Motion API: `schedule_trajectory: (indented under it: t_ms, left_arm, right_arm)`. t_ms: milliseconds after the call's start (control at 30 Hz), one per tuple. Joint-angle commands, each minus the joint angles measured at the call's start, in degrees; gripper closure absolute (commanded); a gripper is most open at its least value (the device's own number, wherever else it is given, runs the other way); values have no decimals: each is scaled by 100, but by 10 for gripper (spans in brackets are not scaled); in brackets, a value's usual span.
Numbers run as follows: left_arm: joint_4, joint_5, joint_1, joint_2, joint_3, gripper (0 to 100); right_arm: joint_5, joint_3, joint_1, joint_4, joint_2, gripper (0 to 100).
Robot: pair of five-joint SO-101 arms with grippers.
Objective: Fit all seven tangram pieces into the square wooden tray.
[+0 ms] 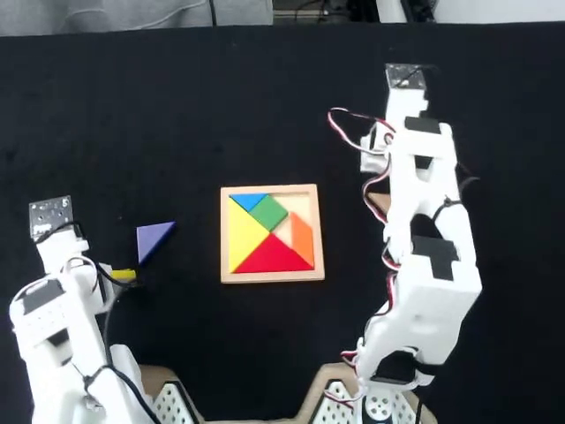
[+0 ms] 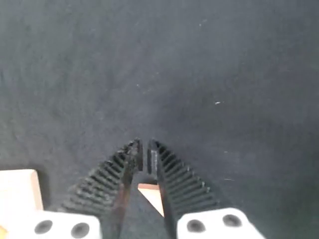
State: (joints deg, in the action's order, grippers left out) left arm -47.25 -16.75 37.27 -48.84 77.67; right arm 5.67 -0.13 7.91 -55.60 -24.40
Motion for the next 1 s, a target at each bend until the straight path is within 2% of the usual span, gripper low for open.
schedule_trajectory:
  t_ms: [0,167,333,433,600,767,967]
  left_arm:
    - [70,18,-101,-484,110,640]
    - [26,18,-101,-1187,418,640]
    - [18,18,-101,-1793,708,640]
    - [-26,18,-101,-2057,822,640]
    - [-229,-176,-101,-2374,884,640]
    - [-237,-211,-251,-2576,998,640]
    - [-378,-220,-286,-2681,989,640]
  right_arm:
    - [-18,-163,-97,-18,-57,956]
    - [448,-224,26,-527,-391,956]
    - [554,-382,35,-1679,-400,965]
    - [580,-233,97,-1881,-400,988]
    - [1196,259,132,-2259,-189,988]
    - [1653,1508,132,-1908,901,988]
    - [2040,3160,264,-1521,3134,987]
